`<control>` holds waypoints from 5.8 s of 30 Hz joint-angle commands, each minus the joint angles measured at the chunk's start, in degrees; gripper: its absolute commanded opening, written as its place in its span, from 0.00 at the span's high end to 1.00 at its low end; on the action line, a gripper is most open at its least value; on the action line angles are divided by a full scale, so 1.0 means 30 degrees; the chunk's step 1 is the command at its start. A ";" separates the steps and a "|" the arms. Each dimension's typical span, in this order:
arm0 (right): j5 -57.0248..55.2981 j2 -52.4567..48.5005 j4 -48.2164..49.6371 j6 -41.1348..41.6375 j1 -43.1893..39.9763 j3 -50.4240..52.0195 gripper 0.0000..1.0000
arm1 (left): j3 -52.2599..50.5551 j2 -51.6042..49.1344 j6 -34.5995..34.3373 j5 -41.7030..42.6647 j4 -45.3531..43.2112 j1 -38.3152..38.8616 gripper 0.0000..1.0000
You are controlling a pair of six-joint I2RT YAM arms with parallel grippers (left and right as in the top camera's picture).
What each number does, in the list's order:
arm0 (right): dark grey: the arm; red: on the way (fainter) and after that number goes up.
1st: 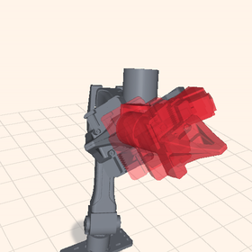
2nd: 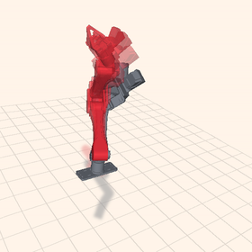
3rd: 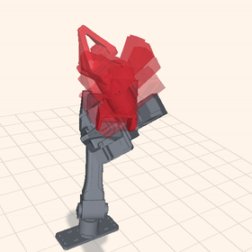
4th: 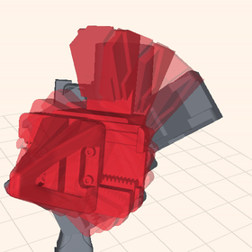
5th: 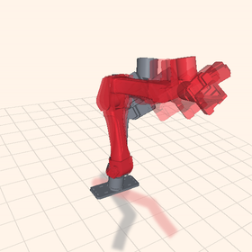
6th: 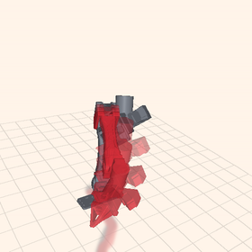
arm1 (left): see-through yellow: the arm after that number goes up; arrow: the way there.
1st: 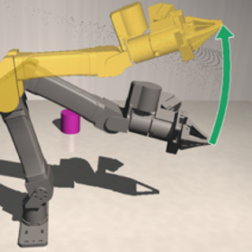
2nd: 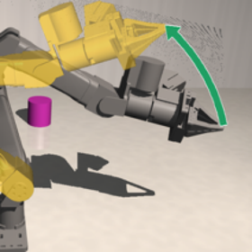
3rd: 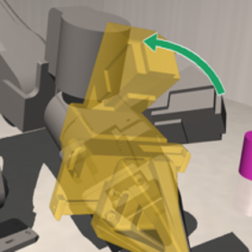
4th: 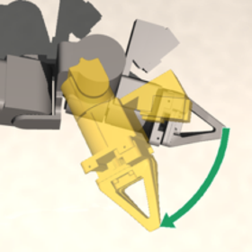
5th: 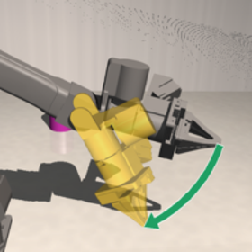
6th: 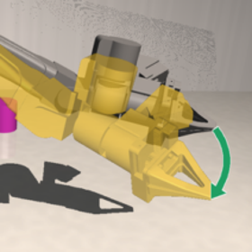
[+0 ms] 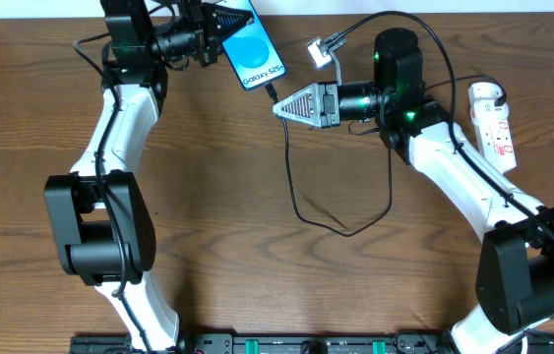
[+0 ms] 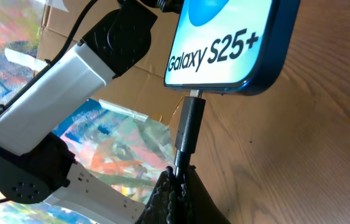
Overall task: Plug charger to phone and switch on socket
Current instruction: 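Push the plug up into the phone's charging port, then open the right gripper and lower the phone onto the table with left gripper, then release the phone and retract the left gripper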
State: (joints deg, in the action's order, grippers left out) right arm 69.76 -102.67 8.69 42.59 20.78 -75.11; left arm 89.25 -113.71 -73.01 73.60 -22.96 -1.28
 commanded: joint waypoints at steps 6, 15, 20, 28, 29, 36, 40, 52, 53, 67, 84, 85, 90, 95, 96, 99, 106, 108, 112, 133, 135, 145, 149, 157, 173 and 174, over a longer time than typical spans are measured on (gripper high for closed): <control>-0.1253 0.0058 0.0189 0.0080 0.0109 -0.0073 0.99 | 0.0321 0.0357 0.0466 0.1836 -0.0095 0.0852 0.93; -0.1297 0.0058 0.0189 0.0080 0.0087 -0.0073 0.99 | 0.0321 0.0357 0.0466 0.2412 -0.0095 0.1078 0.93; -0.1290 0.0058 0.0189 0.0080 0.0087 -0.0073 0.99 | 0.0321 0.0357 0.0466 0.2382 -0.0095 0.1078 0.93; -0.2630 0.0058 0.0255 0.0590 0.0087 -0.0073 0.99 | 0.0321 0.0357 0.0466 0.2397 -0.0095 0.1086 0.93; -0.2747 0.0058 0.0255 0.0597 0.0087 -0.0073 0.99 | 0.0321 0.0357 0.0466 0.2397 -0.0095 0.1107 0.93; -0.3075 0.0058 0.0328 0.0882 -0.0036 -0.0073 0.99 | 0.0321 0.0357 0.0488 0.2987 -0.0102 0.1333 0.93; -0.3075 0.0058 0.0328 0.0874 -0.0022 -0.0073 0.99 | 0.0270 0.0357 0.0554 0.3111 -0.0102 0.1333 0.93; 0.0189 0.0058 0.0233 0.0962 -0.0197 -0.0073 0.80 | 0.0270 0.0350 0.0568 0.2674 -0.0102 0.1195 0.93; 0.0619 0.0058 0.0146 0.1166 -0.0328 -0.0073 0.75 | 0.0270 0.0342 0.0758 0.2688 -0.0102 0.1151 0.92; -0.2688 0.0066 -0.7548 -0.2958 -0.3759 -0.0066 0.64 | -0.0568 0.0313 0.8706 0.1559 0.5472 0.1093 0.93; -0.8735 0.0066 -1.4236 -0.8174 -0.4073 -0.0066 0.64 | -0.0947 -0.1581 2.1420 -1.0695 1.9562 0.2710 0.93; -0.8816 0.0066 -1.4287 -0.8225 -0.4051 -0.0066 0.64 | -0.0947 -0.1887 2.1413 -1.0535 1.9336 0.2703 0.93; -0.9806 0.0066 -1.4702 -0.8225 -0.3759 -0.0066 0.63 | -0.0947 -0.2761 2.1405 -1.0025 1.8462 0.2703 0.93; -1.0200 0.0066 -1.4790 -0.8225 -0.3504 -0.0066 0.62 | -0.0947 -0.3228 2.0983 -1.0032 1.8265 0.2710 0.93; -1.0287 0.0066 -1.4826 -0.8225 -0.3344 -0.0066 0.62 | -0.0947 -0.3461 2.0895 -0.9945 1.8265 0.2703 0.93; -1.0295 0.0066 -1.4834 -0.8225 -0.3169 -0.0066 0.62 | -0.0947 -0.3978 2.0895 -0.9828 1.8258 0.2703 0.93; -1.0287 0.0066 -1.5125 -0.8218 -0.3104 -0.0066 0.61 | -0.0947 -0.4481 1.9773 -0.9836 1.8192 0.2703 0.92; -1.0287 0.0066 -1.5154 -0.8218 -0.3104 -0.0066 0.61 | -0.0947 -0.4619 1.9730 -0.9836 1.8200 0.2703 0.93; -1.0287 0.0066 -1.5322 -0.8218 -0.3045 -0.0066 0.61 | -0.0947 -0.4867 1.9730 -0.9843 1.8207 0.2703 0.85; -1.0287 0.0066 -1.5497 -0.8342 -0.3016 -0.0066 0.59 | -0.0947 -0.4867 1.9744 -1.7056 2.0320 0.2703 0.40; -1.0287 0.0066 -1.5511 -0.8364 -0.3016 -0.0066 0.59 | -0.0947 -0.4867 1.9788 -1.7544 2.0487 0.2703 0.35; -1.0484 0.0066 -1.5766 -0.8510 -0.3016 -0.0066 0.59 | -0.0947 -0.4867 1.9817 -1.7930 2.0655 0.2703 0.27; -1.0783 0.0066 -1.5985 -0.8524 -0.3016 -0.0066 0.59 | -0.0947 -0.4867 1.9810 -1.8127 2.0655 0.2703 0.27; -1.1016 0.0066 -1.6116 -0.9012 -0.3016 -0.0073 0.59 | 0.0321 -0.3497 1.9810 -2.1595 2.2338 0.2346 0.20; -1.3384 0.1865 -1.6123 -0.9887 -0.4299 -0.0109 0.65 | 0.1348 1.0047 1.9795 -2.8327 2.5551 0.3045 0.03; -1.3580 0.2288 -1.6123 -0.9952 -0.4517 -0.0109 0.68 | 0.1348 1.0491 1.9795 -2.8297 2.5638 0.3045 0.03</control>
State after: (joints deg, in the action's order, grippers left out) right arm 31.73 -101.30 -39.68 14.37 9.52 -75.18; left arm 93.27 -84.99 -13.67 -7.73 52.86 7.77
